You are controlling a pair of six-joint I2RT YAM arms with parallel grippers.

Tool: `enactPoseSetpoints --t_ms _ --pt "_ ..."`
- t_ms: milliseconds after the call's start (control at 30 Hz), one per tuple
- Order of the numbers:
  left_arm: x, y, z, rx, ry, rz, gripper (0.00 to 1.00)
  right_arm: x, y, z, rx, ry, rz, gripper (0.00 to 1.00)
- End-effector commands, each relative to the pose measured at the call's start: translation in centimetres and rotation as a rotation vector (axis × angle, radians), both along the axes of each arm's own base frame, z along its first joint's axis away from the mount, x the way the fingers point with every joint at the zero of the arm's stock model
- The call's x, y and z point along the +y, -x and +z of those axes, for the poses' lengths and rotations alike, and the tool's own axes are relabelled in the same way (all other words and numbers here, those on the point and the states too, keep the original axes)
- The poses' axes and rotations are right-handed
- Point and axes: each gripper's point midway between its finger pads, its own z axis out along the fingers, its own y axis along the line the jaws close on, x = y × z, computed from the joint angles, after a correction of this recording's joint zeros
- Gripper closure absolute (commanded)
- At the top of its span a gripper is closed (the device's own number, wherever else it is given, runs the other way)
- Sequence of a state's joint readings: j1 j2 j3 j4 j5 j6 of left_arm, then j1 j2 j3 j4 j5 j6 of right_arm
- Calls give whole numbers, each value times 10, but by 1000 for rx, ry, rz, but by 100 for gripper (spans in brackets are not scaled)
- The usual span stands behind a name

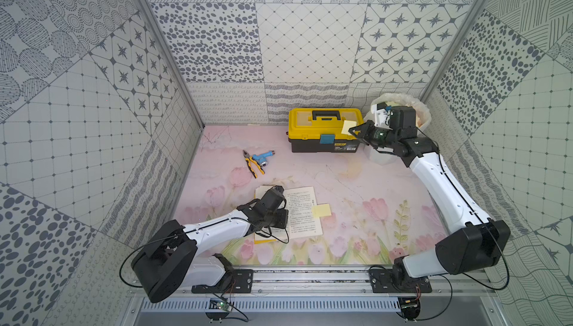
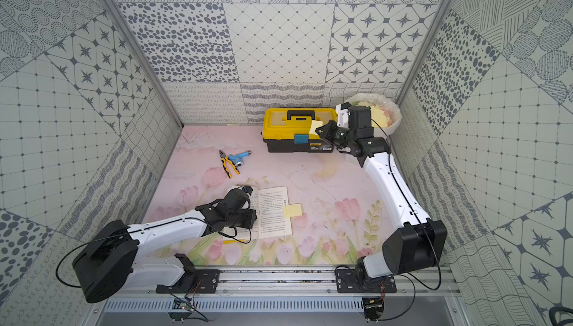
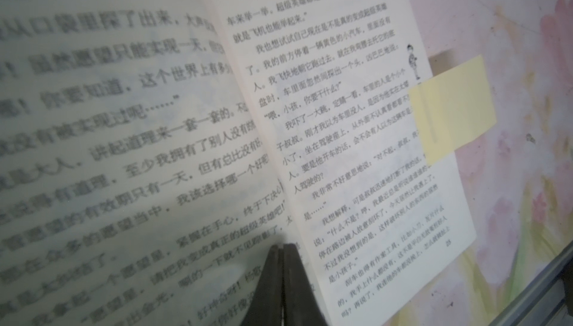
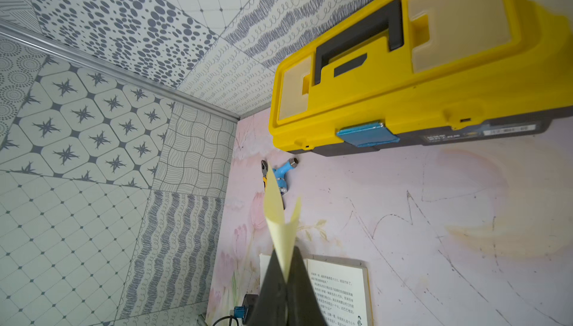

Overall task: Peel off the used sticky note
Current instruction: Place the note in the trash bin.

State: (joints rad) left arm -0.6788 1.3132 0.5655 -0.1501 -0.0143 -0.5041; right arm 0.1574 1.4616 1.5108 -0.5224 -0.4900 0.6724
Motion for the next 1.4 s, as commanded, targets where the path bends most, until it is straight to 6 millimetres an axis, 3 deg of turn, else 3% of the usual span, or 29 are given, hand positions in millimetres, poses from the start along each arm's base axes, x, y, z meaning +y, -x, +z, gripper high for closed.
enactPoseSetpoints --t_ms 0,233,367,533,667,767,1033,1233,1367 --pt "5 3 -4 14 -41 -13 93 -35 -15 27 -60 -2 -59 100" --pt "4 2 -3 8 -26 -9 93 -117 -48 47 -83 -43 -224 100" --pt "3 1 -3 6 -27 -11 93 -151 -68 38 -56 -48 -304 100" --pt "0 -1 1 -2 -17 -11 93 -184 -87 11 10 6 -396 96" --pt "1 -2 4 -10 -13 -11 93 -195 -94 -2 61 58 -427 90" --pt "0 -2 4 -10 -16 -14 93 -202 -95 -7 86 101 -449 79" --pt "1 -2 4 -9 -15 -8 93 -219 -82 10 81 212 -520 45" --pt "1 -2 3 -8 -14 -6 93 -227 -70 28 64 285 -551 29" --pt "1 -1 3 -6 -10 -5 93 -222 -59 41 34 282 -535 23"
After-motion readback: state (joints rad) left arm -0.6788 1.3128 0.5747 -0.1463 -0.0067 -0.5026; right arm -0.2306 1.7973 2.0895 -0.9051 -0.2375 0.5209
